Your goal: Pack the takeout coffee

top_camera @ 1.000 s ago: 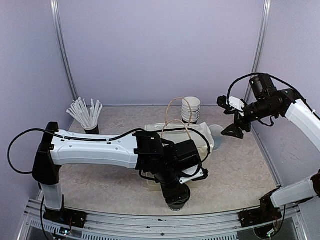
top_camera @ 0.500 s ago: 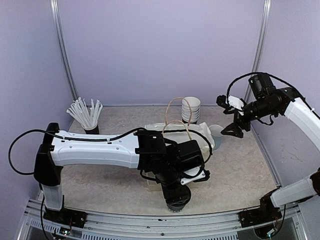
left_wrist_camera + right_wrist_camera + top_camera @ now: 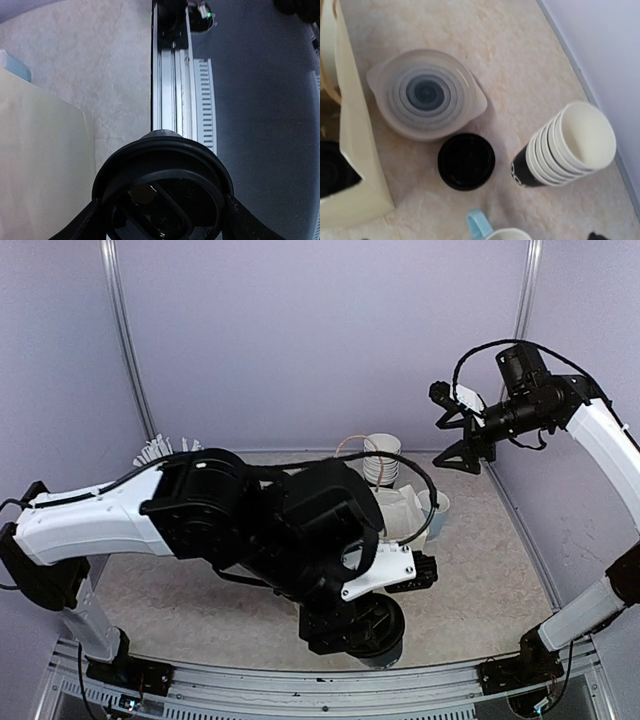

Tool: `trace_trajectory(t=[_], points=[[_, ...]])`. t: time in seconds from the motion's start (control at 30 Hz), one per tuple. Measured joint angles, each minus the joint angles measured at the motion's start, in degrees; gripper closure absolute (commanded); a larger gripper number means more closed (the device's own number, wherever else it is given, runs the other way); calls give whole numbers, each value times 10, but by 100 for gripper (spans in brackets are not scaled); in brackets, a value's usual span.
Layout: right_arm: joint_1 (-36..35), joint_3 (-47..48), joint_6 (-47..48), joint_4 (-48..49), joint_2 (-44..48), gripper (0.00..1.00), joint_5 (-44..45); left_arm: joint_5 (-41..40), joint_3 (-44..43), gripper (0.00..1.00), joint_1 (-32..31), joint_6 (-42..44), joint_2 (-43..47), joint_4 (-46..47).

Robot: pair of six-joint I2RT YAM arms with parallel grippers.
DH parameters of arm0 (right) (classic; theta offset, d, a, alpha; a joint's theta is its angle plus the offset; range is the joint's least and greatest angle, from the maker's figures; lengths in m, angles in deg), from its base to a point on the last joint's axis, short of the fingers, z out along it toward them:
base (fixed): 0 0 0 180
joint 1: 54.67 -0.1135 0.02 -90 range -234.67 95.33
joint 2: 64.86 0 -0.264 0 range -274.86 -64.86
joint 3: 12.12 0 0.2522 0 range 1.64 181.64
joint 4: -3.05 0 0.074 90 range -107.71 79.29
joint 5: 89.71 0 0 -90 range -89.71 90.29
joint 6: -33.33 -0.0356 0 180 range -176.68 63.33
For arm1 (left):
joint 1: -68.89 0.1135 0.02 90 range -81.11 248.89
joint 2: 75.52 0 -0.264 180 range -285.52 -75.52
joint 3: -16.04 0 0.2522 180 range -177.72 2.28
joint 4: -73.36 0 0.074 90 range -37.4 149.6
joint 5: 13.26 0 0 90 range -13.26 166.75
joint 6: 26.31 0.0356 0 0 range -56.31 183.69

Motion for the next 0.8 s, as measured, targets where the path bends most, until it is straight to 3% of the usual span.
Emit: trace_trajectory(t=[0.2, 0.37, 0.53, 0.8], points=[[-11, 66, 1, -29, -42, 12, -31, -7, -64, 42, -3, 5, 81, 3], [-58, 113, 3, -57, -86, 14, -56, -54, -128, 43, -3, 5, 95, -10], [-97, 142, 3, -72, -129, 17, -64, -130, -183, 43, -3, 0, 99, -31], [-115, 194, 0, -101, -194, 20, -86, -294, -189, 42, 1, -5, 167, 10]])
